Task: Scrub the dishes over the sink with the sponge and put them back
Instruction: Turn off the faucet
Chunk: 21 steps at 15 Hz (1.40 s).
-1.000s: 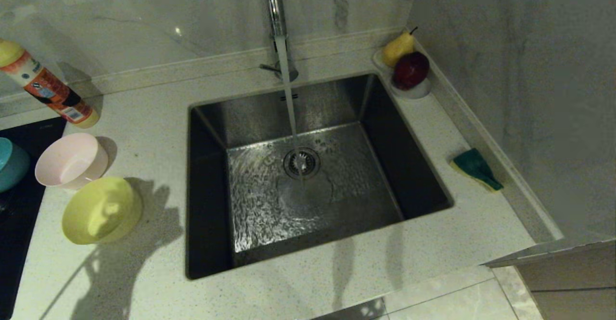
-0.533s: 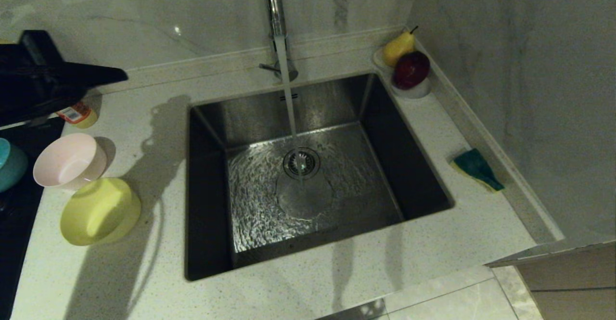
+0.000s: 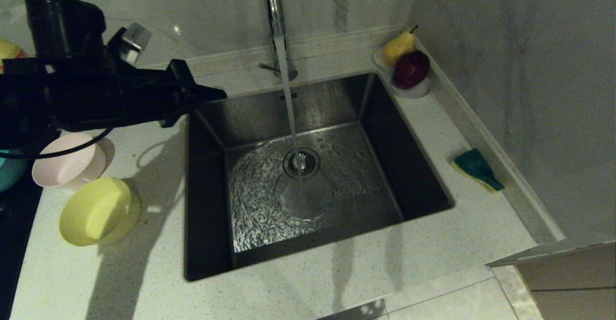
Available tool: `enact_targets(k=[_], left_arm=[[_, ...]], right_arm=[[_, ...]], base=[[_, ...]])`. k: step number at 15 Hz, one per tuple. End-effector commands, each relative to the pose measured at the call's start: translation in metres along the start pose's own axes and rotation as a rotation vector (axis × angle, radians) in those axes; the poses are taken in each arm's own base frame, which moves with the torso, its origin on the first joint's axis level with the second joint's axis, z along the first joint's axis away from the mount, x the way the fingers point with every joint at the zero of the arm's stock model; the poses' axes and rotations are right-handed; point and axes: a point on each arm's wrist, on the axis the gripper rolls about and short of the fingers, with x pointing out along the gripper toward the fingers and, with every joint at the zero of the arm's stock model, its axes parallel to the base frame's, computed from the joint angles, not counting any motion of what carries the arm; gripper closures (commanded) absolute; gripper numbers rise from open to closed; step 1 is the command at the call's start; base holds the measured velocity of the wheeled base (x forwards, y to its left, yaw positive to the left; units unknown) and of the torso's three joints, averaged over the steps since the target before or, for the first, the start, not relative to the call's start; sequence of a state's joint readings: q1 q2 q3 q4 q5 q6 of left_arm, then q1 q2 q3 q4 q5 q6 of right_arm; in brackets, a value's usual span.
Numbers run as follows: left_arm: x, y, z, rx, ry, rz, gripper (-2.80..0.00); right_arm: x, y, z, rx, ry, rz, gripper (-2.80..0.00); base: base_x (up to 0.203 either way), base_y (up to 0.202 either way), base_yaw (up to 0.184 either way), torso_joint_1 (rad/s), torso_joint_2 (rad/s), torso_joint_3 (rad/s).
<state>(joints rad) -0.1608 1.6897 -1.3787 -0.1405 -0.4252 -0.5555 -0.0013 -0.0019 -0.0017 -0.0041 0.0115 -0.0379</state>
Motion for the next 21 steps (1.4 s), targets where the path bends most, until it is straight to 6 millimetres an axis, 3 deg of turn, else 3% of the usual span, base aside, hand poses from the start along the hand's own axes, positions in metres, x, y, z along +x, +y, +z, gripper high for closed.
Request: enact_targets(k=[1,6,12,21], left_arm=[[0.027,0.009,-0.014,-0.021,0.044,-0.013,0.00],[0.035,0.010,-0.023,-0.032,0.071,-0.017,0.00],[0.042,0.002,-0.027,-0.098,-0.014,-0.109,0.00],[0.077,0.015,-0.034,-0.101,-0.187,-0.103,0.00]], right_arm=[[0.000,0.000,0.000,0.000,0.002,0.001,0.00],[0.000,0.000,0.000,0.000,0.002,0.001,0.00],[0.000,0.000,0.000,0.000,0.002,0.001,0.00],[0.000,0.000,0.000,0.000,0.002,0.001,0.00]], base=[[0.000,0.000,0.000,0.000,0.00,0.000],[0.000,0.000,0.000,0.000,0.00,0.000],[0.000,0.000,0.000,0.000,0.00,0.000],[0.000,0.000,0.000,0.000,0.00,0.000]])
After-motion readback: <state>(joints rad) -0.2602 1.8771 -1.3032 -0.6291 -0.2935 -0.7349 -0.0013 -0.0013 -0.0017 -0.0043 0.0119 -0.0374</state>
